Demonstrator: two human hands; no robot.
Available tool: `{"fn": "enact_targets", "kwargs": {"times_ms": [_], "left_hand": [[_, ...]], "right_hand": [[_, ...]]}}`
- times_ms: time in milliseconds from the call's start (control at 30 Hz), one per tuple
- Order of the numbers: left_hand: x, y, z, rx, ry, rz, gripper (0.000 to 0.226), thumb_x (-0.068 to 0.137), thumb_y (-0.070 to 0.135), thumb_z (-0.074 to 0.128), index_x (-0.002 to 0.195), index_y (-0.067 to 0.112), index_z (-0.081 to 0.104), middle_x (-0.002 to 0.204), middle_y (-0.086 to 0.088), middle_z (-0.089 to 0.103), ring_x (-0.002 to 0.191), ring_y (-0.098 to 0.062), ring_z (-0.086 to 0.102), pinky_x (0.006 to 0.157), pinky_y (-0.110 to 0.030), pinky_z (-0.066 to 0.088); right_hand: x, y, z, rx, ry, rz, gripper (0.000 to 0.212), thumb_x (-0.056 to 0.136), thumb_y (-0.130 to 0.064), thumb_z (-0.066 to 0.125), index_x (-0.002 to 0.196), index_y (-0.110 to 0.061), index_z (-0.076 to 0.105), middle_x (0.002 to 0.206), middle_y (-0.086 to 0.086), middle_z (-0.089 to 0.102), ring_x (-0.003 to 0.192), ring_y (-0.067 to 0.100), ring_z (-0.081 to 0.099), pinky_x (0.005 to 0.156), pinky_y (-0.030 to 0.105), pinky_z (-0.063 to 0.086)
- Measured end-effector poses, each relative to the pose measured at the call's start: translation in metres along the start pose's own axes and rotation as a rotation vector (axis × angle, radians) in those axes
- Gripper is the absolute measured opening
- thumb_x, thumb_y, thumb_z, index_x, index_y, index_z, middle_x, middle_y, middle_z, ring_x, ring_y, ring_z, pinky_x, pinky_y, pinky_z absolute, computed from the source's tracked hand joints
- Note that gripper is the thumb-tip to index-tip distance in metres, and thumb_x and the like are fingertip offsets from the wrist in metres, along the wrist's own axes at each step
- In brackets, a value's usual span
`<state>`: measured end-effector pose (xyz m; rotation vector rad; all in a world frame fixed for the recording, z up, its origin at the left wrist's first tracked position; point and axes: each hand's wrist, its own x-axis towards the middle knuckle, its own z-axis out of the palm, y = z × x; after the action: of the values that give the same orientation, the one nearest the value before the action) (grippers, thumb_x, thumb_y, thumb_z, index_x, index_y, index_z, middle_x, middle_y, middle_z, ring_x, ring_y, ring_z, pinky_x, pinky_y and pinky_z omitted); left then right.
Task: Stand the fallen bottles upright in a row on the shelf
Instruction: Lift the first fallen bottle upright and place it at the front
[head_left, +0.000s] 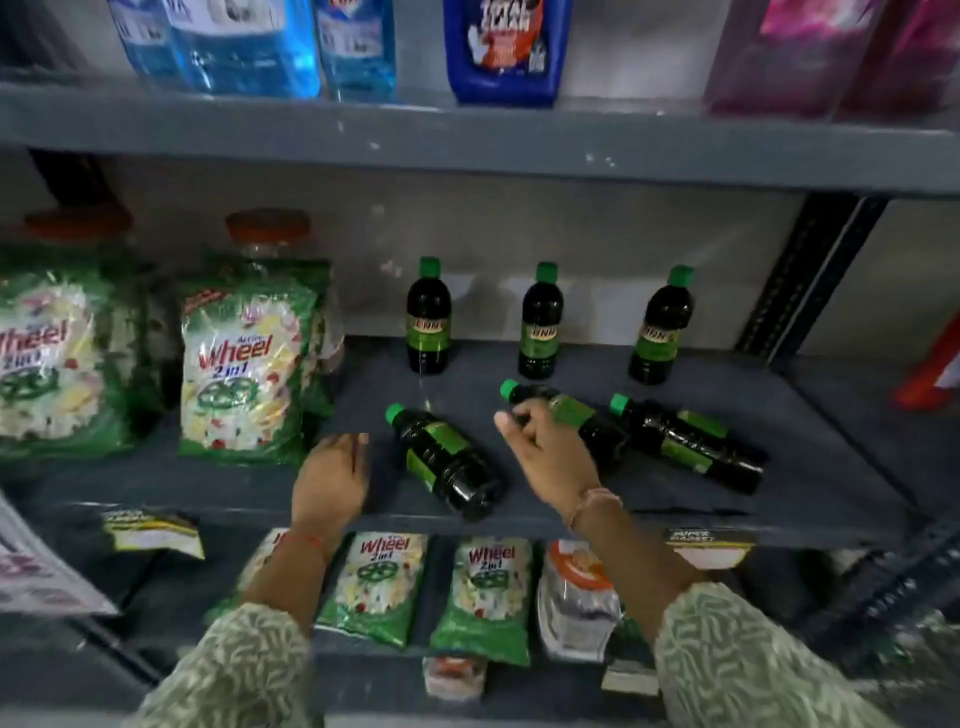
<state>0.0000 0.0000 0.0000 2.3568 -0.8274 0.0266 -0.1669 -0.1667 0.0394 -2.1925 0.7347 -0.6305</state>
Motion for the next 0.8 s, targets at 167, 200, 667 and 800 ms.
{"fn": "enact_targets", "kwargs": {"times_ms": [167, 200, 667, 800], "left_hand": [[0.01, -0.022, 0.028, 0.229, -0.272, 0.034, 0.063, 0.086, 0.036, 0.018, 0.139, 0.006, 0.03, 0.152, -0.015, 0.024, 0.143, -0.031, 0.017, 0.116, -0.043, 0.015], [0.011, -0.022, 0.031, 0.256, -0.283, 0.046, 0.062, 0.087, 0.037, 0.017, 0.141, 0.007, 0.024, 0.154, -0.013, 0.02, 0.143, -0.03, 0.013, 0.116, -0.043, 0.013], [0.014, -0.037, 0.047, 0.297, -0.157, 0.121, 0.073, 0.081, 0.044, 0.007, 0.138, 0.007, 0.031, 0.149, -0.014, 0.034, 0.139, -0.033, 0.028, 0.113, -0.048, 0.024], [0.012, -0.037, 0.047, 0.303, -0.155, 0.117, 0.073, 0.08, 0.045, 0.006, 0.14, 0.009, 0.029, 0.15, -0.011, 0.032, 0.14, -0.031, 0.025, 0.114, -0.046, 0.022]], "right_hand": [[0.015, -0.005, 0.031, -0.037, -0.446, 0.276, 0.077, 0.076, -0.066, 0.053, 0.126, -0.008, 0.042, 0.125, 0.012, 0.055, 0.115, 0.029, 0.053, 0.083, 0.03, 0.036], [0.019, -0.008, 0.037, -0.055, -0.485, 0.295, 0.083, 0.07, -0.068, 0.057, 0.127, -0.009, 0.042, 0.129, 0.011, 0.053, 0.117, 0.029, 0.052, 0.083, 0.03, 0.036], [0.063, 0.016, 0.087, 0.308, 0.106, 0.15, 0.063, 0.047, -0.056, 0.078, 0.097, -0.027, 0.05, 0.1, 0.007, 0.065, 0.092, 0.022, 0.063, 0.083, 0.042, 0.054], [0.075, 0.023, 0.091, 0.381, 0.136, 0.134, 0.058, 0.057, -0.034, 0.084, 0.101, -0.023, 0.047, 0.099, 0.005, 0.063, 0.089, 0.016, 0.061, 0.079, 0.027, 0.052]]}}
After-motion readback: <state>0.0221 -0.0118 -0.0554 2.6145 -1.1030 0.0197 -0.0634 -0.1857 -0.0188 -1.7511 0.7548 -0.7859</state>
